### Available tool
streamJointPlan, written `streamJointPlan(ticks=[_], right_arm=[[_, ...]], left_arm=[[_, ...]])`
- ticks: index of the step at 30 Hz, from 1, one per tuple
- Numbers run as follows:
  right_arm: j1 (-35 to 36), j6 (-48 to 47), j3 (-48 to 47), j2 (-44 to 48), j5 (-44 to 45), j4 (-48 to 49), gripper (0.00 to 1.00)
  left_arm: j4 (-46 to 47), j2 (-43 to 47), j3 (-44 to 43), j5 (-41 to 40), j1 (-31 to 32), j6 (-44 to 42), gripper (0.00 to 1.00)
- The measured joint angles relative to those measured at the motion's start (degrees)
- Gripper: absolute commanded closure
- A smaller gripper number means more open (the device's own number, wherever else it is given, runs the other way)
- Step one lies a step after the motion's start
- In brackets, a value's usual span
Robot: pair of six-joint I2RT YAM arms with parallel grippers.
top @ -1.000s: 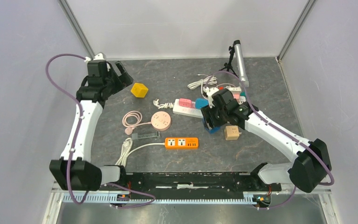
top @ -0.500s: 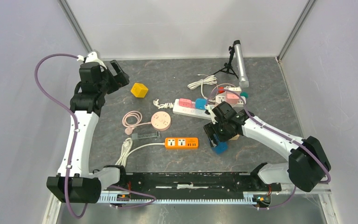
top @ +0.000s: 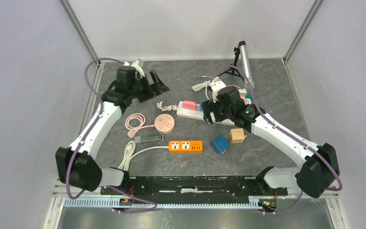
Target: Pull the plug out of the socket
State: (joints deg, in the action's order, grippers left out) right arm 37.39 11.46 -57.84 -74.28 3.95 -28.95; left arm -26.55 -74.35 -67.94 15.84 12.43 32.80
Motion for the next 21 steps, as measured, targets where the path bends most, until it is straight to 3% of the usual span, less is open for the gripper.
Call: streamJointPlan(ticks=[4,9,16,21], right_arm=[[-0.22,-2.25,-1.49,-0.31,-0.35,9.01,0.2],[-1.38,-7.02,-4.55,-5.44,-4.98,16.81,0.32],[-4.2,-12.85,-11.8,-18.56,-14.51,19.85,0.28],[-4.61,-17.03,-23.56,-30.27,-18.93,12.46,0.24]], left_arm=[[1.2,-6.97,-0.39,1.07,5.25,3.17,0.1],[1.16,-13.42,-1.57,0.0,6.34,4.24,0.27],[1.88,-21.14,-3.72,0.96,6.36,4.22,0.36],[1.95,-26.67,-4.68,2.01,6.58,4.04,0.38]])
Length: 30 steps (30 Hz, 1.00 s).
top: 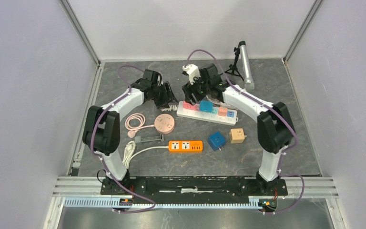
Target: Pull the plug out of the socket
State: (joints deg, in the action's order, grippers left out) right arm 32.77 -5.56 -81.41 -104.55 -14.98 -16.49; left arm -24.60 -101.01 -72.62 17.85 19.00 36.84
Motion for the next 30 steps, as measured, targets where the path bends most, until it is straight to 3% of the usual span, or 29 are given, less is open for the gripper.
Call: streamJointPlan(ticks=[3,11,17,23,30], right_arm=[[0.02,-1.49,-5.55,-5.03,-0.9,-2.86,0.22],[0.11,-4.39,-6.21,-7.93,-2.6,-5.84,0.27],[0.11,-6.45,-6.45,-11.23,-5.01,-6.62,0.55],[0.09,-8.09,-6.43,-11.78,-6.45,-5.55,0.97],[-0.33,-5.77,-5.66,-11.76,-7.93,-4.48,1.0]], left_arm=[[0.07,-3.1,-1.18,0.9,0.24,-0.02,0.42],[0.72,-9.77,-3.96,3.37,0.83,-0.07,0.47],[0.7,-11.58,-3.98,3.67,1.25,-0.28,0.53],[-0.2,-13.27,-4.59,2.97,1.99,-1.6,0.56],[-0.46,-13.27,-5.03,0.68,2.14,-2.16,0.57]])
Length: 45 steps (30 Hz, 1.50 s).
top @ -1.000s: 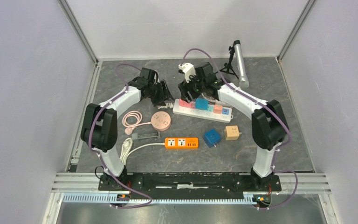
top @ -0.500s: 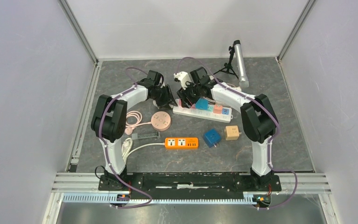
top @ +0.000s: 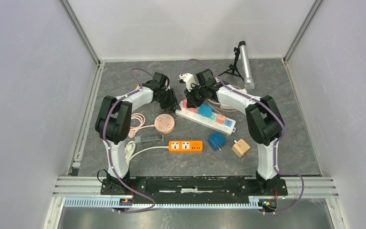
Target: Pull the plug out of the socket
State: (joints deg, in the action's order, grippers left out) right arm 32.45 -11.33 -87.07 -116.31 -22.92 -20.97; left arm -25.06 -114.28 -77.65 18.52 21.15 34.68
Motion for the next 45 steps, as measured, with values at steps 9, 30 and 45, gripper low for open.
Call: streamJointPlan(ticks=[9,30,45], right_arm=[[-0.37,3.61,7.3,3.26,-0.37,9.03,1.0],[-4.92,18.23,20.57,7.21,-8.35,27.36,1.0],[-7.37,27.82,19.52,4.72,-13.2,28.28,1.0]], left_arm=[[-0.13,0.11,0.04,-0.96,0.28,0.02,0.49],[-0.13,0.9,0.17,-4.94,3.02,0.35,0.62],[-0.44,0.96,-0.11,-6.08,3.37,0.37,0.63]])
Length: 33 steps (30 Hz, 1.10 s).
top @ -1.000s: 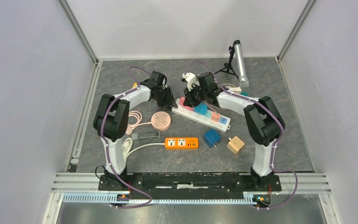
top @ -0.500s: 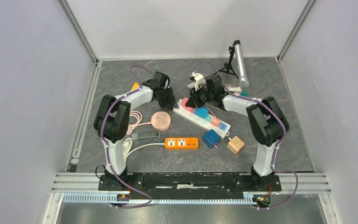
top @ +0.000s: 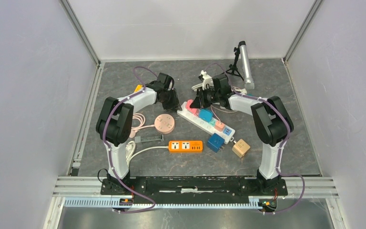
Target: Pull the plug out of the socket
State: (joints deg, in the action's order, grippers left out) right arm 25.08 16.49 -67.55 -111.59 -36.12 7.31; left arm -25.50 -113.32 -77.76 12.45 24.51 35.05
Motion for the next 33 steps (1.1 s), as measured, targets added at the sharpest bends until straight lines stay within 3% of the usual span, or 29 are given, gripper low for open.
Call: streamJointPlan(ticks=[6,13,24,33], right_arm=[[0.61,-3.63,-6.51,-1.62,1.07,-10.36,1.0],[5.88,-13.18,-13.51,-1.49,12.31,-22.58,1.0],[4.28,-10.25,-13.51,0.07,10.71,-21.33,1.0],[3.37,-7.56,-13.05,12.2,15.08,-10.14,1.0]], left_arm=[[-0.39,-0.07,-0.31,-0.02,0.0,-0.02,0.59],[-0.9,-0.44,-0.83,0.11,0.0,0.0,0.59],[-0.85,-0.46,-0.76,0.13,0.0,0.02,0.6],[-1.05,-0.26,-0.96,0.0,0.02,0.0,0.58]])
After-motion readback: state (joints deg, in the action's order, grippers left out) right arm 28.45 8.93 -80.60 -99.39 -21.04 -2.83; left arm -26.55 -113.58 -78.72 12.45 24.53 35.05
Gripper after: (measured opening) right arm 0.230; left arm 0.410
